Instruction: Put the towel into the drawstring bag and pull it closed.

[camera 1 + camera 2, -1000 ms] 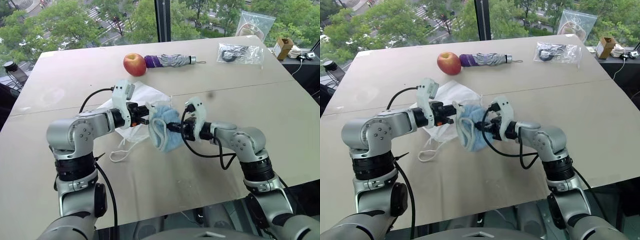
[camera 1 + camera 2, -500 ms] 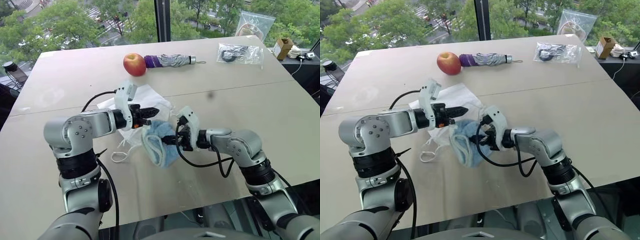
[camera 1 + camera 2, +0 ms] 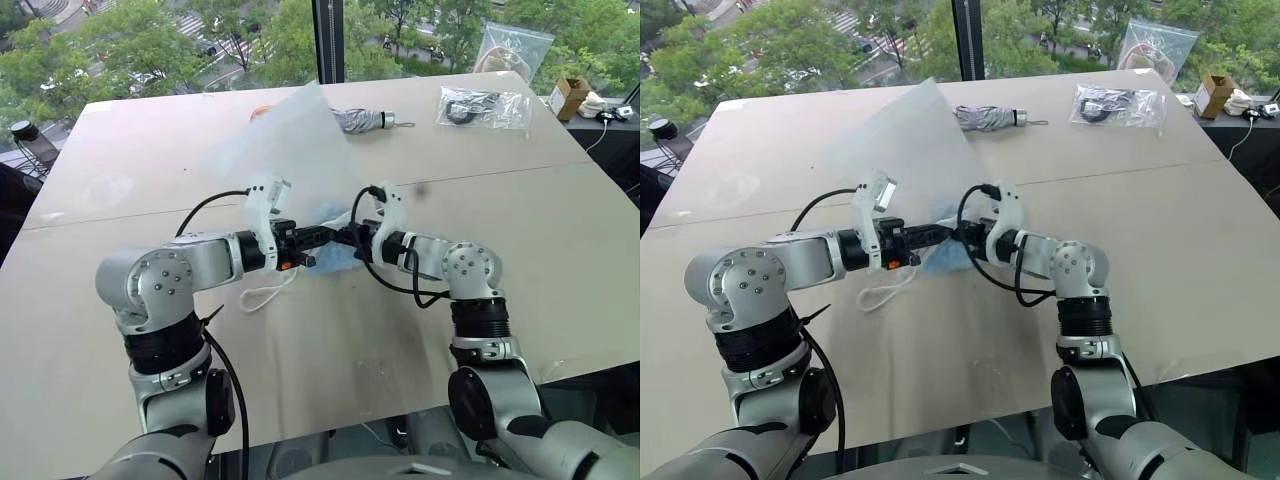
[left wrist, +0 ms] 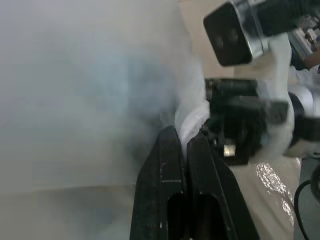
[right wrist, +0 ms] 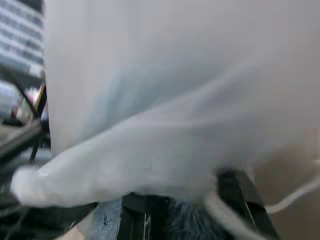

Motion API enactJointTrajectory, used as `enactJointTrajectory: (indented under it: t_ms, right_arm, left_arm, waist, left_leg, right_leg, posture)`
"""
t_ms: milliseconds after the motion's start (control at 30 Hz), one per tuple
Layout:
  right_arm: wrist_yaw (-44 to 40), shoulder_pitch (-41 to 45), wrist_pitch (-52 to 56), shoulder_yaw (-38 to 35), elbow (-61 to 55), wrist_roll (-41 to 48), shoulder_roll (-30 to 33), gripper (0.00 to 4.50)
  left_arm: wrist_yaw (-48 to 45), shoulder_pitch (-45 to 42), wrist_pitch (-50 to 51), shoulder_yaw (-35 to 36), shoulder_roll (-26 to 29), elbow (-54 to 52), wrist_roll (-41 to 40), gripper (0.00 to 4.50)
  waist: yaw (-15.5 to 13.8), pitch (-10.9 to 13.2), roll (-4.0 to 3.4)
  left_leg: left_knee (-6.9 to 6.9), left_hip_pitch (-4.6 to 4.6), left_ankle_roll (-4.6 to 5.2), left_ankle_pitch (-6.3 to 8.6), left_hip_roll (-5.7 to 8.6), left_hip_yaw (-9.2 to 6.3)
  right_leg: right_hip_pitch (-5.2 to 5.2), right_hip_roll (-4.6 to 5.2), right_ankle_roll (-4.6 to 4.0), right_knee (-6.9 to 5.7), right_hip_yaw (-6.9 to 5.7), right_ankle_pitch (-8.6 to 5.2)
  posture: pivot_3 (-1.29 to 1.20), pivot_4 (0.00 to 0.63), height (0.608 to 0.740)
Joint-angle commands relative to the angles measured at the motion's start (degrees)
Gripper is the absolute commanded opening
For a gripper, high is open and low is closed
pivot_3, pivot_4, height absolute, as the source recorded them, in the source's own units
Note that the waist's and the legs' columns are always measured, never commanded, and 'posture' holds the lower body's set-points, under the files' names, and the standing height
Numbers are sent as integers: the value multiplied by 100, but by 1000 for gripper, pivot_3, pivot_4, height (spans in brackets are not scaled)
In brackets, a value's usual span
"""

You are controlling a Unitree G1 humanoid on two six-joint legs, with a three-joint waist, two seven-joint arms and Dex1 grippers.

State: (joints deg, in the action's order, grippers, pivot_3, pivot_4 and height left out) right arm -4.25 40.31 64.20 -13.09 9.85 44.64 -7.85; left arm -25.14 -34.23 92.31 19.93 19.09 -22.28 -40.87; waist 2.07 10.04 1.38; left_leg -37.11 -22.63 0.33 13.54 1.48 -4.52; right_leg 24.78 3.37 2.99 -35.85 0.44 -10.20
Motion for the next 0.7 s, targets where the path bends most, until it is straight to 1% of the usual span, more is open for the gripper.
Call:
enactJointTrajectory:
  t_ms: [33,133,200,300,400,533,600,633,700]
  right_arm:
    - [674,578,-604,-760,33,1030,-1234,39]
    - [1262,689,-1273,-1063,138,1746,-1463,39]
    - [1459,712,-1577,-993,162,2006,-1477,39]
    - [1480,548,-1450,-180,-23,1846,-1249,39]
    - [1487,431,-1562,375,-136,1599,-1089,39]
    - [1706,453,-1867,529,-57,1743,-1140,39]
    - [1686,488,-1860,660,-48,1814,-1124,39]
    - [1626,495,-1792,768,-66,1818,-1067,833]
    - [1567,462,-1732,922,-123,1779,-957,1254]
  left_arm:
    - [37,84,4,2,17,-262,-98,0]
    - [66,134,-42,-12,-13,-265,-93,0]
    - [77,125,-86,-58,-73,-260,-103,0]
    - [130,-4,-252,-202,-226,-168,-78,0]
    - [161,-167,-478,-329,-316,-16,-45,0]
    - [252,-462,-790,-373,-451,332,27,0]
    - [294,-551,-949,-413,-478,475,62,0]
    - [326,-573,-1034,-434,-486,541,90,0]
    - [382,-599,-1192,-444,-476,678,147,0]
  waist:
    - [20,0,0]
    - [38,0,-1]
    - [42,0,-1]
    - [49,1,-1]
    - [49,0,-1]
    - [15,0,0]
    - [18,0,0]
    - [26,0,0]
    - [42,0,-1]
  left_leg:
    - [1,0,0,0,-3,3]
    - [6,2,0,0,-8,10]
    - [6,2,1,0,-10,12]
    - [5,3,1,0,-11,18]
    - [5,3,1,0,-13,23]
    - [3,3,1,0,-12,21]
    - [0,1,1,0,-10,20]
    - [0,0,2,0,-10,21]
    - [1,1,2,0,-11,22]
  right_leg:
    - [0,-3,0,-1,-1,0]
    - [1,-7,0,-1,-1,0]
    - [1,-9,0,-1,2,0]
    - [1,-11,0,-1,6,0]
    - [2,-14,0,-1,12,0]
    - [2,-14,0,0,10,0]
    - [1,-14,0,2,12,0]
    - [1,-14,0,2,14,0]
    - [2,-15,0,2,16,0]
  posture:
    - [0,150,740]
    - [0,150,740]
    - [0,150,740]
    - [0,150,740]
    - [0,150,740]
    - [0,150,740]
    - [0,150,740]
    - [0,150,740]
    - [0,150,740]
